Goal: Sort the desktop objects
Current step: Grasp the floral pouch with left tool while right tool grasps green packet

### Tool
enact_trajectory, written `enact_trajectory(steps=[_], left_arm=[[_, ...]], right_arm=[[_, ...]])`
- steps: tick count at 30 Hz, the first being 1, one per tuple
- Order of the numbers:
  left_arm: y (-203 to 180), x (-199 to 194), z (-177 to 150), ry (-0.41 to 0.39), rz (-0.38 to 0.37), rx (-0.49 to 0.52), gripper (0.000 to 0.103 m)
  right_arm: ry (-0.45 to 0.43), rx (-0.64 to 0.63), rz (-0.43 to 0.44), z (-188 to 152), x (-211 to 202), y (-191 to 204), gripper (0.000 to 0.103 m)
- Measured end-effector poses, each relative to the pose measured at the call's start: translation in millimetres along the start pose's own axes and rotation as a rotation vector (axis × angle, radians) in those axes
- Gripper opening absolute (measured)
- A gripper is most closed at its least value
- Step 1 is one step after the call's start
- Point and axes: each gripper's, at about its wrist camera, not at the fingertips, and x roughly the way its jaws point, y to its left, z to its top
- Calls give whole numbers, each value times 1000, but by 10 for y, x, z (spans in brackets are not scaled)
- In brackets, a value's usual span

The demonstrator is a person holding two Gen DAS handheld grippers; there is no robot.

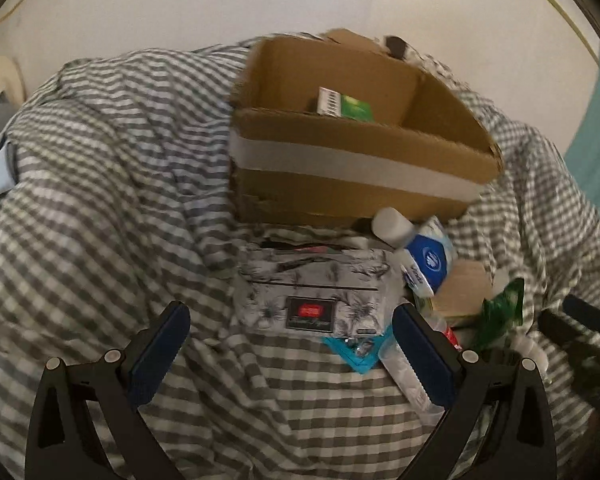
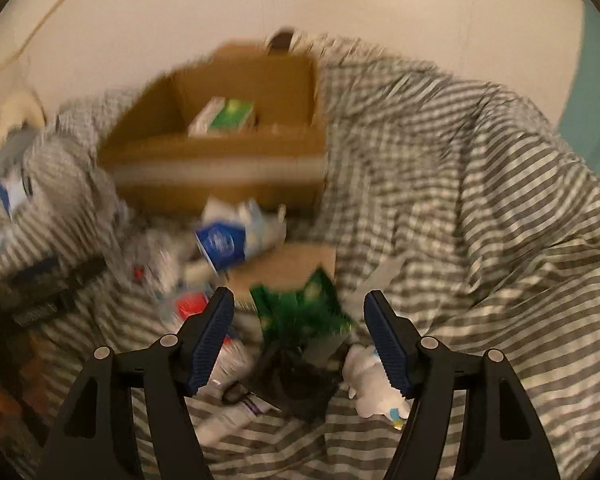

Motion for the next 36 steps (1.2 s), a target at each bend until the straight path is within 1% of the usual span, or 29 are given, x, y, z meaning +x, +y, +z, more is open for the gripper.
enact_trajectory(steps=[2,3,5,7,9,12,15,18,21,23,24,26,28,30,31,32,34,36], left_arm=[[-52,92,7,9,-3,14,103],[-76,148,31,19,-5,15,103],[-120,251,71,35,-11,14,103],[-153,350,107,44,-23,17,103],[-182,413,121,52,-25,29,103],[-265,543,151,65,-13,84,103],[-326,649,153,62,-1,137,103],[-363,767,163,67,15,164,103],[-381,871,174,68,2,188,103],[-347,915,182,69,-18,184,103],[-320,929,186,78,-33,171,103],[-254,958,193,103,-65,131,103],[-222,954,190,148,-110,105,103],[-252,932,177,170,-127,129,103],[-295,911,157,160,-99,168,103],[-321,901,147,156,-87,190,103],[-346,869,122,161,-78,218,99],[-300,844,107,181,-105,199,85]], right_arm=[[16,-19,9,-19,137,-2,68],[30,-27,27,-11,225,-14,72],[38,-36,34,16,301,-19,78],[46,-51,49,36,405,-26,83],[64,-63,62,35,523,-8,85],[110,-82,30,-10,690,15,85],[153,-91,13,-43,821,13,85],[176,-60,40,-51,918,-37,85],[185,-29,51,-49,994,-89,85],[182,-18,59,-59,991,-105,81],[179,-16,64,-65,981,-105,77],[178,-20,60,-68,971,-113,76],[176,-27,58,-68,966,-105,73],[171,-32,52,-71,956,-84,72],[169,-32,53,-66,957,-74,70],[166,-30,55,-66,951,-71,69],[161,-25,62,-65,945,-77,68],[151,-21,75,-61,925,-79,67]])
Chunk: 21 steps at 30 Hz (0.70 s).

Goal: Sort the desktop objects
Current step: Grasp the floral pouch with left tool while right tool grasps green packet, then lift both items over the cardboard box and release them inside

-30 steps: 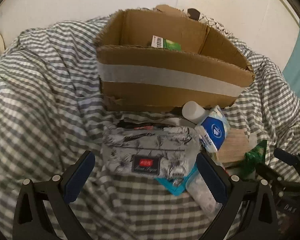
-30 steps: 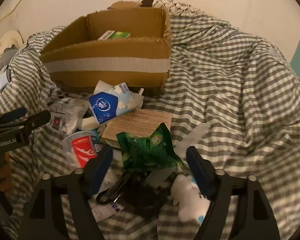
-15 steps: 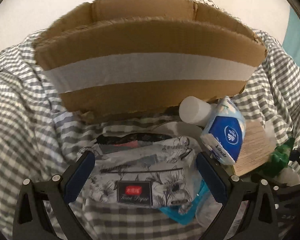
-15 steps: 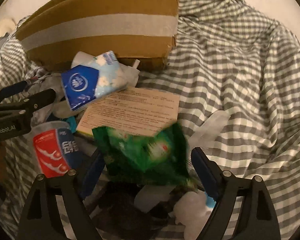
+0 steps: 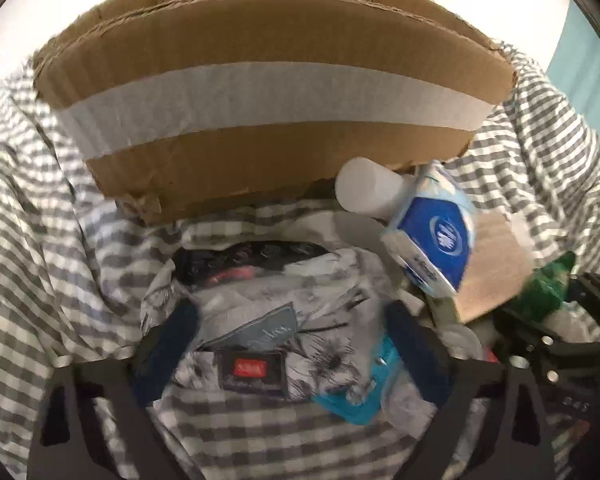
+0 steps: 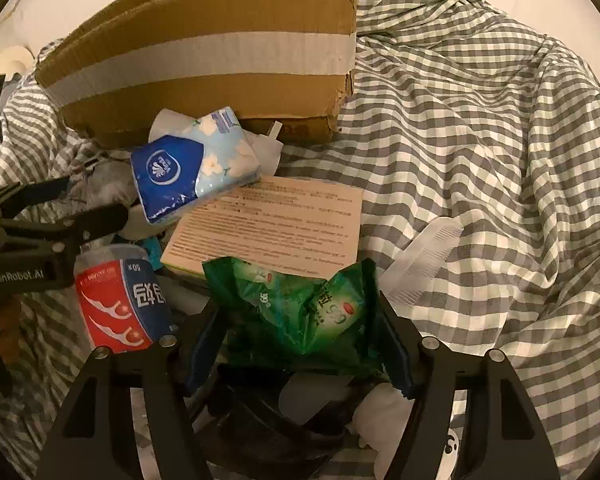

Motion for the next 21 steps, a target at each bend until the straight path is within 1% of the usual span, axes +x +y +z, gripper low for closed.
enact_trajectory(steps=[1,3,4,5,6,7,9,11,12,13,17,21], left_arm=[[27,-25,-22,3,-13,-16,80],[38,-51,-53,11,-25,-15,56],[31,-77,-75,13,-28,-3,52],[21,-103,-99,8,-16,10,45],[5,-143,-115,-3,7,28,41],[1,-187,-125,-15,33,45,39],[36,-265,-121,-30,51,41,31],[98,-370,-88,-38,29,16,28],[124,-460,-91,-55,24,8,26],[155,-513,-52,-68,21,9,26],[128,-828,-70,-134,16,25,24],[97,-1118,-41,-191,-14,16,23]], right_arm=[[-9,1,15,0,-21,-2,65],[-27,5,23,5,-62,-10,60],[-33,11,25,7,-86,-18,56],[-38,10,26,4,-96,-25,54],[-38,17,27,4,-98,-42,51],[-39,23,26,-6,-104,-55,48],[-43,41,26,-22,-131,-84,44],[-52,50,30,-45,-208,-84,41],[-61,48,29,-53,-257,-72,41],[-72,43,24,-59,-309,-51,41],[-100,23,2,-78,-509,57,41],[-129,19,-11,-77,-764,180,41]])
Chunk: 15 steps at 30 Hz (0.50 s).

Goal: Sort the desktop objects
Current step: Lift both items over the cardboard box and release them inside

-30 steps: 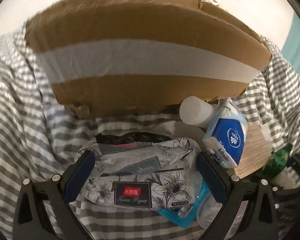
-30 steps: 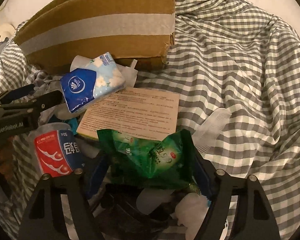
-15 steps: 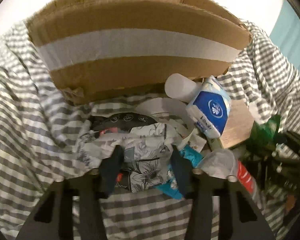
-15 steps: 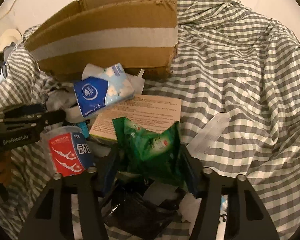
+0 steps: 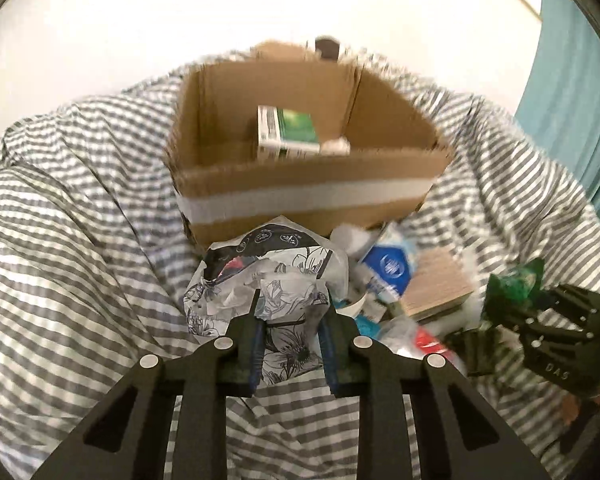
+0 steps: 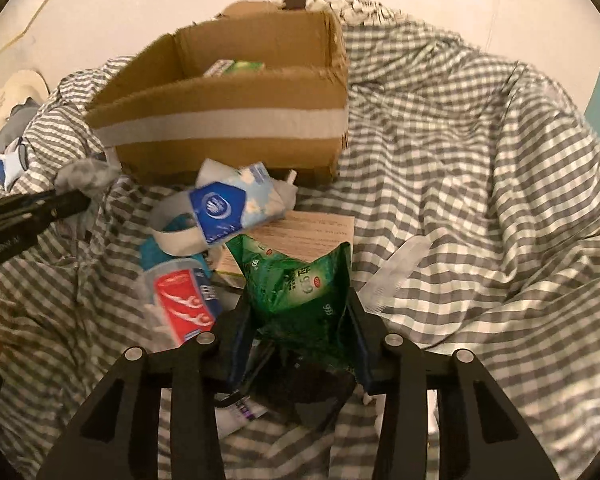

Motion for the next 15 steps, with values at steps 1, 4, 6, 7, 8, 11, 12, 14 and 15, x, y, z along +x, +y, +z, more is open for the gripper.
enact_trajectory(steps=[1,4,6,7,8,11,12,14,15], left_arm=[[31,-107,23,-16,-2,-8,23],[72,-362,118,-58,-7,-11,23],[110,-529,214,-95,-21,-18,23],[122,-593,267,-109,-23,-24,23],[126,-643,325,-118,-19,-24,23],[108,-762,531,-150,11,4,23],[106,-805,612,-165,12,6,23],[104,-856,787,-186,-8,10,24],[100,-870,867,-200,-3,12,24]], right_arm=[[-11,2,4,22,-65,16,41],[-64,12,23,131,-374,98,41],[-96,4,35,241,-540,162,41],[-118,-9,40,312,-655,215,41],[-131,-17,44,349,-723,256,41],[-179,-56,64,588,-982,380,41],[-193,-69,70,686,-1041,419,41],[-214,-92,76,901,-1109,502,41],[-219,-94,83,982,-1109,515,41]])
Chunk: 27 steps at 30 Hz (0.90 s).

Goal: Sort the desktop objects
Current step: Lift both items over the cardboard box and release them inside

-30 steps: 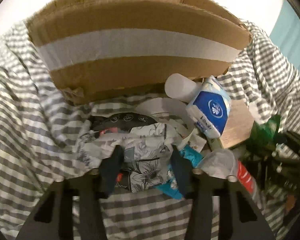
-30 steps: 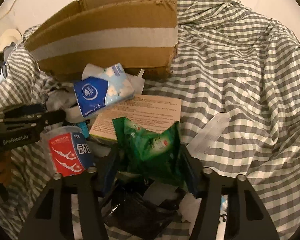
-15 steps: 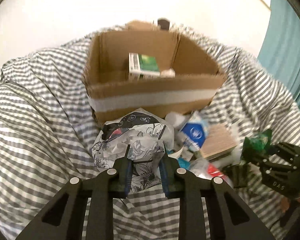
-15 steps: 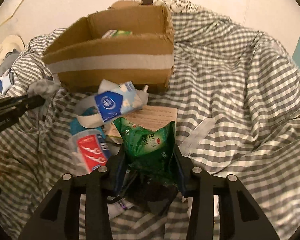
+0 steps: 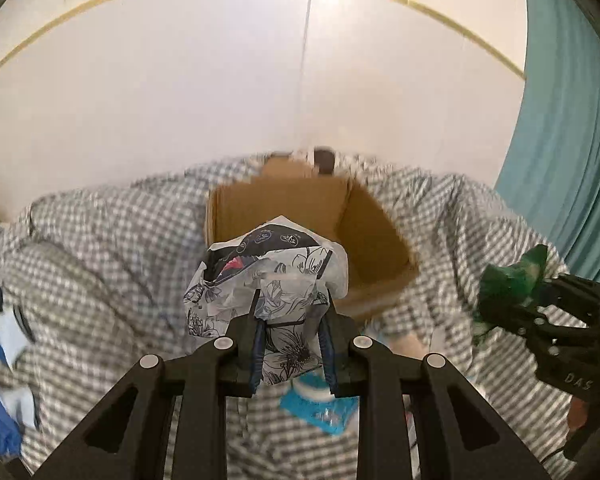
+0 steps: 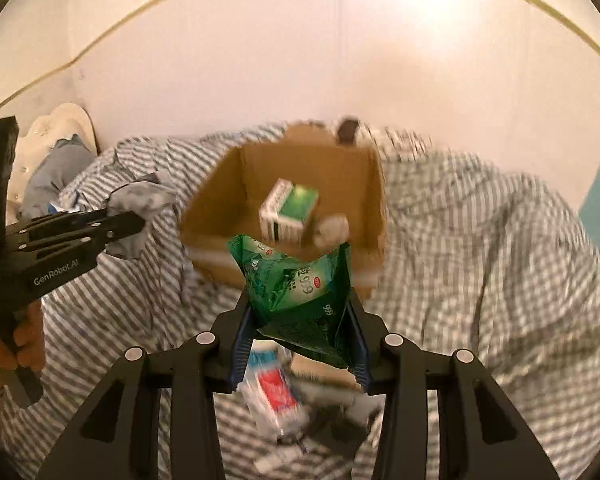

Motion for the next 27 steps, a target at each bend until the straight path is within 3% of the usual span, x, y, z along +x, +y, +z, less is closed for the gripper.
enact_trajectory(steps=[3,7,16,17,19,20,21,23,27], left_arm=[[-17,100,217,-30,25,32,24],[41,520,426,7,18,21,24],[106,1589,326,104,39,42,25],[92,1633,312,103,50,49,30],[70,1682,294,86,53,56,55],[46,1662,305,79,51,56,80],[35,1633,313,62,65,56,93],[-16,1487,327,0,108,61,96],[-76,1227,326,5,104,75,96]], right_arm=[[-8,47,58,313,120,-24,41],[-3,91,97,597,423,-157,41],[99,132,84,804,1575,-487,45],[104,126,77,805,1646,-510,48],[89,115,45,821,1706,-548,64],[74,113,26,821,1699,-574,68],[57,115,19,829,1671,-605,69],[42,129,25,845,1597,-674,69],[12,125,25,755,1230,-720,69]])
